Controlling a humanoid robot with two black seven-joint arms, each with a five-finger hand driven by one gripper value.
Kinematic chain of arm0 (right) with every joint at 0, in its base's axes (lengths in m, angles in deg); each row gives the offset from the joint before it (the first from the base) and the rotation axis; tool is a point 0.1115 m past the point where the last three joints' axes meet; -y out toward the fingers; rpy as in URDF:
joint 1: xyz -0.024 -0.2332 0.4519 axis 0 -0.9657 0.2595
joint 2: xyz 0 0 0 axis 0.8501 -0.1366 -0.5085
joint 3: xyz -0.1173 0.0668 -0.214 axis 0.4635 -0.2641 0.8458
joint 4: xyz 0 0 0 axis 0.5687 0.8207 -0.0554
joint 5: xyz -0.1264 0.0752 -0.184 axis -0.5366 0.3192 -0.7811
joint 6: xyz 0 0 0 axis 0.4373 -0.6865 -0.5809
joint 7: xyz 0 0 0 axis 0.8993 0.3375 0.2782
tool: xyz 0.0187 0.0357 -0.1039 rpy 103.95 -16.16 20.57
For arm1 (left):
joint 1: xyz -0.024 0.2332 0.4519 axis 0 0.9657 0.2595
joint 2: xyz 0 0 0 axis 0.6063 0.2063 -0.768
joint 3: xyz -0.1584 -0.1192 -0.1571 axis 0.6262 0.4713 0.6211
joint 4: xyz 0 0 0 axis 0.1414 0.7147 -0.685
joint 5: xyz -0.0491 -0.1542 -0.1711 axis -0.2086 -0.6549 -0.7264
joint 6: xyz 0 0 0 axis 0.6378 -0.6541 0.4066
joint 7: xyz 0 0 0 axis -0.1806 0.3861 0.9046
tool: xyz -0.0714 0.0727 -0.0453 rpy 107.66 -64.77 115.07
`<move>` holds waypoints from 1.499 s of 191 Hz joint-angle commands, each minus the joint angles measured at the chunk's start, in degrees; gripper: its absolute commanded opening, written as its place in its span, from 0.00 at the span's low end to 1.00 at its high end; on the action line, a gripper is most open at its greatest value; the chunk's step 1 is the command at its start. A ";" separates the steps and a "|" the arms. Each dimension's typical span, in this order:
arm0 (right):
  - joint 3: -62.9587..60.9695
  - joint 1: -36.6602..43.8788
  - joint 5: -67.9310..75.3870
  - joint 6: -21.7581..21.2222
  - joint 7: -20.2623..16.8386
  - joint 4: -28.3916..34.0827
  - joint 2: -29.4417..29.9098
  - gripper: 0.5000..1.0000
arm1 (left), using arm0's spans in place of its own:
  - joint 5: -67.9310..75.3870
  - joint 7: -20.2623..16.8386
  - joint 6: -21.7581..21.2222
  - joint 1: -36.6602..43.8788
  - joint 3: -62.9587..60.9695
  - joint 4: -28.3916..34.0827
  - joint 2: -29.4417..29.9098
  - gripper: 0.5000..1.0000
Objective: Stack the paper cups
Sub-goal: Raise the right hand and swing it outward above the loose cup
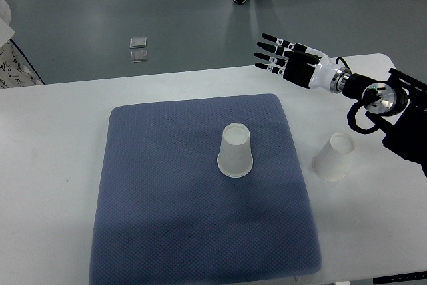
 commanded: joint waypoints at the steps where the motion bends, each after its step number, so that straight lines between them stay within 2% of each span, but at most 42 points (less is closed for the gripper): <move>1: -0.04 -0.01 -0.03 -0.08 0.05 -0.01 0.15 0.85 | 0.00 0.00 0.00 -0.08 -0.01 0.14 0.00 1.00; 120: -0.74 0.26 -0.03 1.33 0.14 -0.18 -2.05 0.85 | -0.09 0.00 0.00 -0.17 0.07 0.14 0.00 1.00; 149: -0.83 0.35 0.50 1.33 1.37 -0.18 -3.01 0.85 | 0.00 0.00 0.00 -0.17 0.07 0.14 0.00 1.00; 189: -0.30 1.05 -0.73 -0.87 1.81 -0.09 -5.39 0.85 | -0.09 0.00 0.00 -0.17 0.07 0.14 0.00 1.00; 205: -0.30 1.58 -5.21 -4.67 1.81 -0.09 -7.32 0.84 | -0.09 0.00 0.00 -0.17 0.07 0.14 0.00 1.00; 237: -0.83 2.46 -19.81 -4.67 2.69 0.52 -14.35 0.84 | -0.09 0.00 0.00 -0.17 0.07 0.23 0.00 1.00; 254: -0.74 2.63 -26.92 -4.67 4.80 1.93 -18.13 0.84 | -0.09 0.00 0.00 -0.17 0.07 0.14 0.00 1.00; 275: -0.83 2.81 -38.09 -4.67 6.38 7.29 -22.70 0.84 | 0.00 0.00 0.00 -0.17 0.07 0.23 0.00 1.00; 286: -0.83 2.98 -45.63 -4.67 8.40 11.06 -25.34 0.84 | 0.00 0.00 0.00 -0.17 0.07 0.14 0.00 1.00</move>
